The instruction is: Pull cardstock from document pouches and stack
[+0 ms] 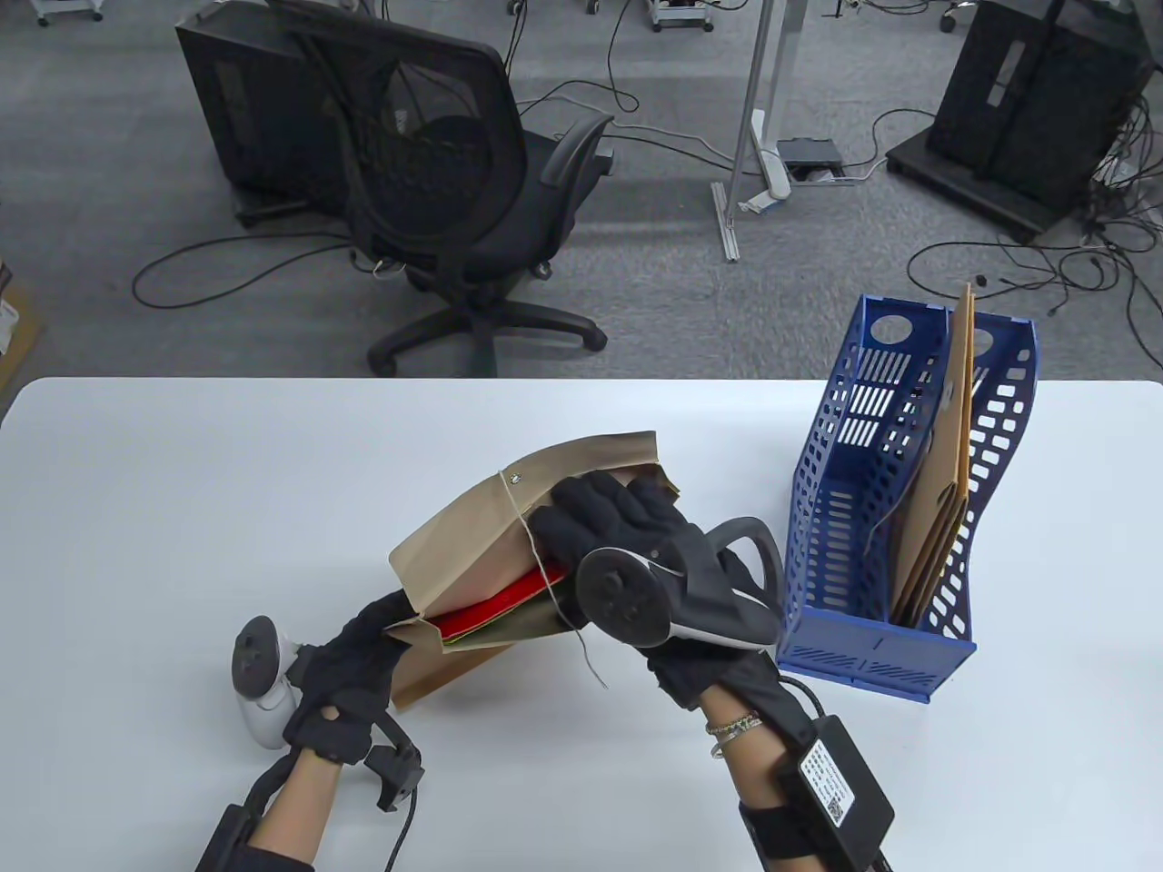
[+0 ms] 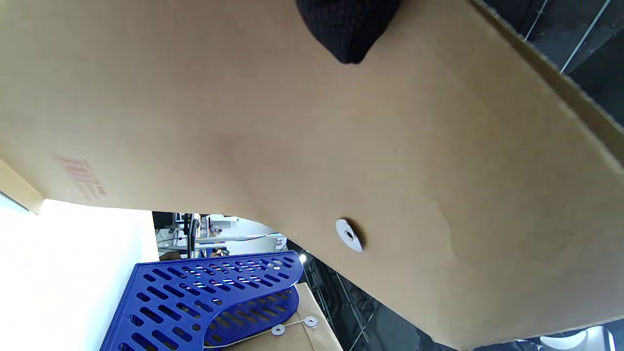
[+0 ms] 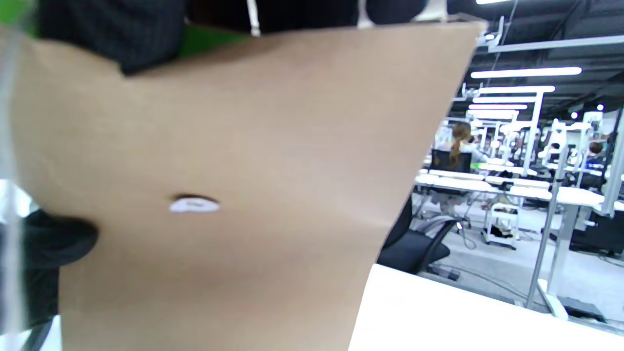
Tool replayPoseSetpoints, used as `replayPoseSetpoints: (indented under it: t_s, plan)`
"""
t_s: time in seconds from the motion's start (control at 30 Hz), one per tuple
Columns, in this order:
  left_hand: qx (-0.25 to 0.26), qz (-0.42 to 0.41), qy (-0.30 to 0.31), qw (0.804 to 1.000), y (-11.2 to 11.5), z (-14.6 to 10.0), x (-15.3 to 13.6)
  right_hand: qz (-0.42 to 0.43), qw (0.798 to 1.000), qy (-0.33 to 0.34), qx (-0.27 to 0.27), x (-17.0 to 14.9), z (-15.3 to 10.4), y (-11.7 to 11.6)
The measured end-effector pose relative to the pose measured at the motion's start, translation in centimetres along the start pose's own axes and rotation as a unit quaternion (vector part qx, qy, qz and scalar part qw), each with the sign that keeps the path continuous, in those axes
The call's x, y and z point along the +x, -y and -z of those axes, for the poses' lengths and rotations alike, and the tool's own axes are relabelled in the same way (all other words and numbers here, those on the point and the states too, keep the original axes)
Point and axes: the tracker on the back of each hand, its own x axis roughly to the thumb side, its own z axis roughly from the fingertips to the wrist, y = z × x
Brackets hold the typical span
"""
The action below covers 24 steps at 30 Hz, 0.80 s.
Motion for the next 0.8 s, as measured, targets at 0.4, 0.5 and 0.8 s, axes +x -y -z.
replayPoseSetpoints:
  t_s: [0.4,0.5,0.8]
  plan:
    - [-0.021,-0.01,0.014,1.0,0.3,0.1,0.6,-0.026,0.988,0.002,0.154,2.1,2.9,-1.6]
    - [-0.014,-0.028,0.005,0.999,-0.2,0.1,-0.2,-0.027,0.993,0.016,0.113,2.3,3.3,-1.9]
    - [0.003,0.093,-0.011,0.996,-0.8,0.1,1.3,-0.008,0.998,0.031,0.049,2.3,2.9,2.7]
